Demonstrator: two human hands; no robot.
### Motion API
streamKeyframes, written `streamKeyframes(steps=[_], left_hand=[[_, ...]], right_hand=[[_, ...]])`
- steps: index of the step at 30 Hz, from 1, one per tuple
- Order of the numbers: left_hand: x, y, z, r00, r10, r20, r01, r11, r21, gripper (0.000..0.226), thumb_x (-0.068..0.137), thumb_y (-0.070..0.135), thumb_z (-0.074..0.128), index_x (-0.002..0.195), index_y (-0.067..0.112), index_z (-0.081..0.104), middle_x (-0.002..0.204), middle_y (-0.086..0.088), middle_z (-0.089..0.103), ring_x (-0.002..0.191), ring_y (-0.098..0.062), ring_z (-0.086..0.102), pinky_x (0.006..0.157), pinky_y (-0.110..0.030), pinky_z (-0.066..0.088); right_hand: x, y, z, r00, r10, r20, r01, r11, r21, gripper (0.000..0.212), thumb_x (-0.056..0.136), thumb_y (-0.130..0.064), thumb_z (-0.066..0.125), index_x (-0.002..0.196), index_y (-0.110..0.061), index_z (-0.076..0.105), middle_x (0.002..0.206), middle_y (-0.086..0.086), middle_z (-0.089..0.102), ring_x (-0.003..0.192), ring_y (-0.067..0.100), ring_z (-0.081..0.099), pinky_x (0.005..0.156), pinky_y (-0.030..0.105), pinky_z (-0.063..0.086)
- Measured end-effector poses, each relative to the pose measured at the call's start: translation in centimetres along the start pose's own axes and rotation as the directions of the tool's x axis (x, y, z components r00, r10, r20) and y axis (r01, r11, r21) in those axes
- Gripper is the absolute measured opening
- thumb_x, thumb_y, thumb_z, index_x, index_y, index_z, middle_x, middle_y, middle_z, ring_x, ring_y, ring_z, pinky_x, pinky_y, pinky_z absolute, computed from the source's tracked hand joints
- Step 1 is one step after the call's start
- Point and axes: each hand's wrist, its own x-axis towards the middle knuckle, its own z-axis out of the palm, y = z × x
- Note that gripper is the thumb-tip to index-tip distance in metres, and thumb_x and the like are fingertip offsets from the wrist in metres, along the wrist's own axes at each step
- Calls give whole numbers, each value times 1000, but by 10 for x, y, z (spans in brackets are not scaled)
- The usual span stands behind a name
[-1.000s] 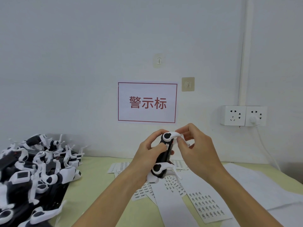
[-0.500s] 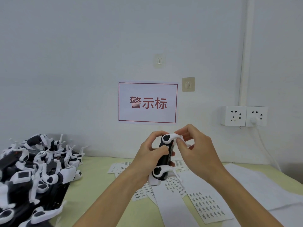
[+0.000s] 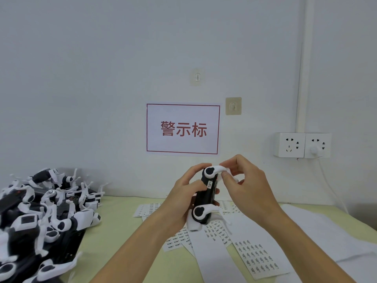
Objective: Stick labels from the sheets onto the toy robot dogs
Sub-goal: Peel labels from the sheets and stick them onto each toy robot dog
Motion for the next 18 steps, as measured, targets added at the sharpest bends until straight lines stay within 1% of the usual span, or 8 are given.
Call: streamKeyframes(steps=[3, 5, 8, 10, 12, 13, 15, 18], left_hand=[[0, 0, -1, 999, 18, 41, -19, 999, 37, 55, 88, -4, 52, 127, 33, 64, 111, -18, 68, 91, -30, 69, 72, -35, 57], [0, 0, -1, 999, 35, 20, -37, 995, 92, 56, 92, -5, 51, 128, 36, 64, 110, -19, 70, 93, -30, 70, 76, -38, 57], [0, 1, -1, 999, 48, -1, -47, 978, 203, 59, 95, -3, 51, 129, 43, 61, 103, -19, 73, 82, -31, 71, 75, -39, 57], [-2, 2, -2, 998, 49, 39, -59, 956, 288, 62, 95, -1, 52, 132, 49, 55, 102, -14, 75, 80, -31, 72, 76, -37, 58], [-5, 3, -2, 994, 40, 102, -76, 926, 369, 65, 92, 4, 57, 134, 52, 45, 104, -8, 76, 84, -29, 74, 77, -33, 59], [-6, 3, -1, 992, 36, 120, -81, 913, 399, 67, 90, 7, 59, 135, 53, 42, 105, -6, 76, 85, -28, 75, 77, -31, 59], [-6, 3, 1, 992, 31, 120, -83, 888, 453, 70, 88, 8, 60, 137, 52, 38, 107, -4, 75, 87, -26, 75, 76, -31, 60], [-5, 3, 2, 995, 20, 102, -69, 858, 509, 66, 91, 11, 63, 138, 50, 36, 107, -1, 74, 86, -22, 75, 77, -31, 60]], right_hand=[[2, 1, -3, 1000, 27, -9, -27, 1000, 10, 13, 94, -20, 61, 87, -31, 62, 89, -28, 64, 89, -6, 58, 67, 2, 39], [3, 2, -6, 999, 43, 6, -43, 999, 3, 12, 93, -20, 61, 87, -30, 62, 89, -24, 65, 90, -4, 59, 67, 6, 41], [3, 3, -12, 995, 71, 67, -70, 997, -19, 9, 92, -21, 61, 89, -29, 61, 96, -15, 64, 98, 0, 57, 75, 18, 40], [3, 3, -16, 986, 98, 136, -99, 995, -3, 7, 93, -28, 60, 97, -33, 59, 109, -15, 61, 107, 3, 55, 81, 24, 41], [3, 4, -22, 954, 144, 262, -160, 986, 40, 16, 94, -39, 59, 110, -40, 57, 118, -14, 59, 110, 4, 57, 88, 28, 46], [3, 5, -24, 927, 167, 336, -201, 977, 69, 22, 94, -42, 58, 116, -42, 57, 119, -14, 61, 108, 5, 61, 90, 30, 49], [4, 7, -29, 874, 184, 449, -253, 962, 99, 28, 96, -39, 58, 125, -40, 57, 113, -12, 68, 101, 8, 68, 89, 33, 55], [7, 14, -35, 855, 174, 488, -267, 955, 128, 28, 97, -34, 58, 124, -32, 62, 110, -10, 72, 99, 12, 70, 89, 35, 56]])
